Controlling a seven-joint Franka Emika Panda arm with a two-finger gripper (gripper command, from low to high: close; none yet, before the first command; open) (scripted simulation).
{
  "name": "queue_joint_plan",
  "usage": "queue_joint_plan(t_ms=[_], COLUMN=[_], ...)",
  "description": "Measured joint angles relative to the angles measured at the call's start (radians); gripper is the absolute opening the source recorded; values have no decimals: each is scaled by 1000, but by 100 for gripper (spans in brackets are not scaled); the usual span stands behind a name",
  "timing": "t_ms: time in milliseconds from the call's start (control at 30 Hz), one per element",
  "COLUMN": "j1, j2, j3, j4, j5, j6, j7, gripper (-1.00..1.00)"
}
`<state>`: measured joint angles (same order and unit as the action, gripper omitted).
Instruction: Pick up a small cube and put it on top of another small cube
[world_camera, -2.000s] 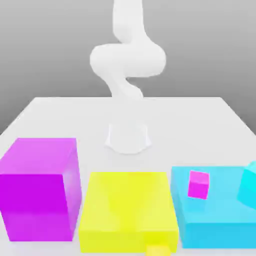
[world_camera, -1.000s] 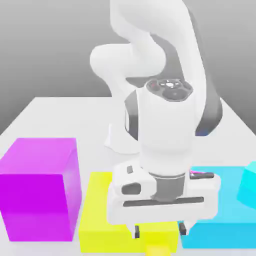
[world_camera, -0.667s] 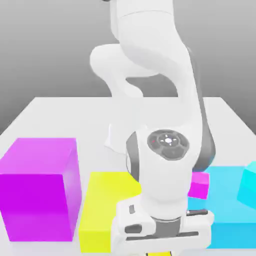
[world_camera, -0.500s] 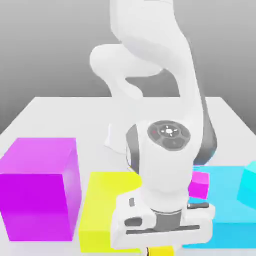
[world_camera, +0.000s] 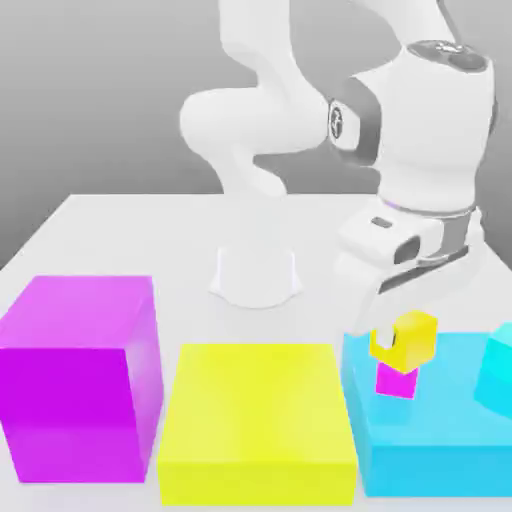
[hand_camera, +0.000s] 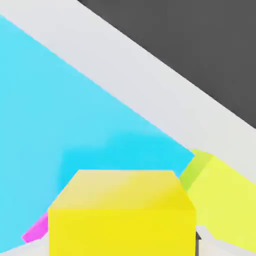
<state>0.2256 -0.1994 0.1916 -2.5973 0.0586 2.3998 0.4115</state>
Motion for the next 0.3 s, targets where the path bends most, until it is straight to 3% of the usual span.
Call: queue_joint_plan(t_ms=[167, 200, 300], j1=[15, 14, 14], j2=[69, 93, 93], j3=[14, 15, 15], j4=[-63, -70, -70], j5=[-10, -16, -16], j6=[131, 162, 162], j7=[-27, -23, -23], gripper=[-100, 100, 100])
